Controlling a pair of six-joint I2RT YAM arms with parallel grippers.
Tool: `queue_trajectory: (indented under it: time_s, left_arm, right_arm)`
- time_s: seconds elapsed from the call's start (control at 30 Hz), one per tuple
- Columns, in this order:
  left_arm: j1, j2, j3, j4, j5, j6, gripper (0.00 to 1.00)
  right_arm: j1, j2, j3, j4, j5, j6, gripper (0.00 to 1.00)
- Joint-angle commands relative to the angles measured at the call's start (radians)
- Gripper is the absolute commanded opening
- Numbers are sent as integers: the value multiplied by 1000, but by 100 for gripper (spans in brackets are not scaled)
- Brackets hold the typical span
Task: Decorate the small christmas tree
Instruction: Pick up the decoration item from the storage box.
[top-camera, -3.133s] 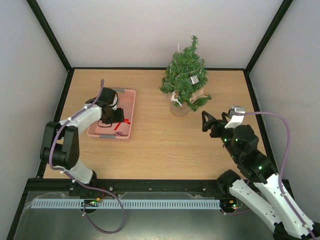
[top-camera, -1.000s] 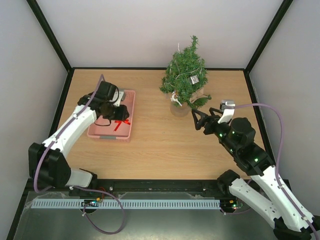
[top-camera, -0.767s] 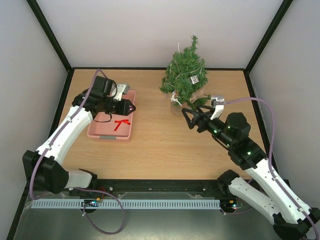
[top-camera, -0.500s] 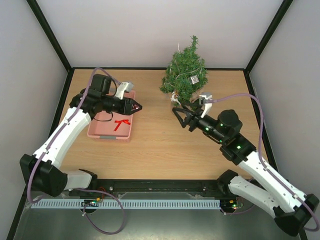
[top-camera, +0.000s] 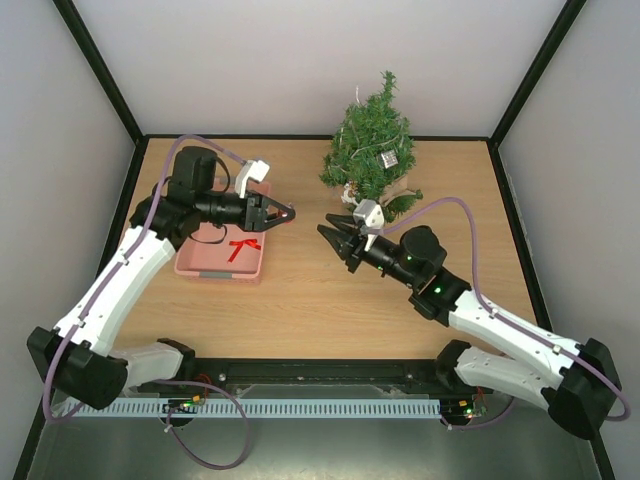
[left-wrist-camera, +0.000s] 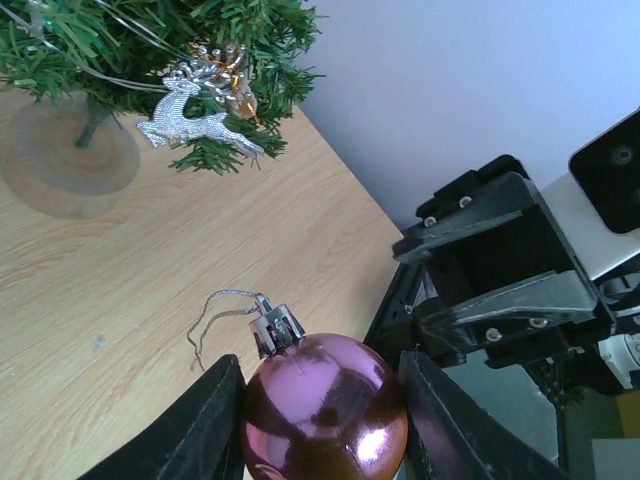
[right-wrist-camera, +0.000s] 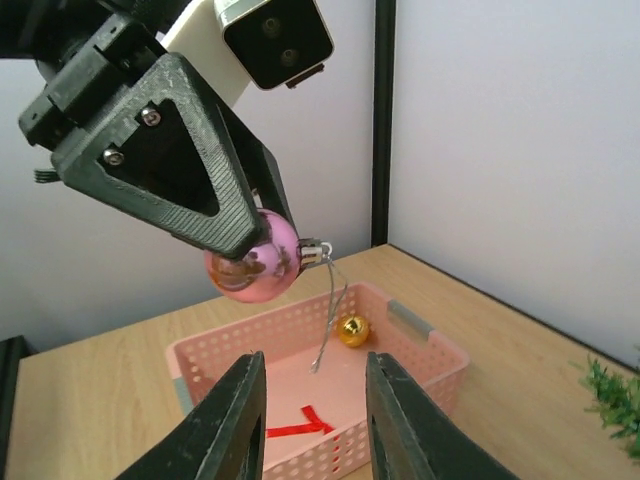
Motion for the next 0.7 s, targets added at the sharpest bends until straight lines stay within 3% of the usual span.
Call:
queue_trajectory:
  time_s: [0.0,0.13,0.67]
  left_arm:
    - [-11,-37,-30,56,55,-48,31]
    - [-23,-53,-54,89,69,-71,31]
    - [-61,-69,-77,136,68,-100,31]
  right_arm:
    - [6,54,-6,158,0,-112,29]
    - [9,97,-33,237,-13,-120,37]
    - [36,234,48,235,-3,-153,40]
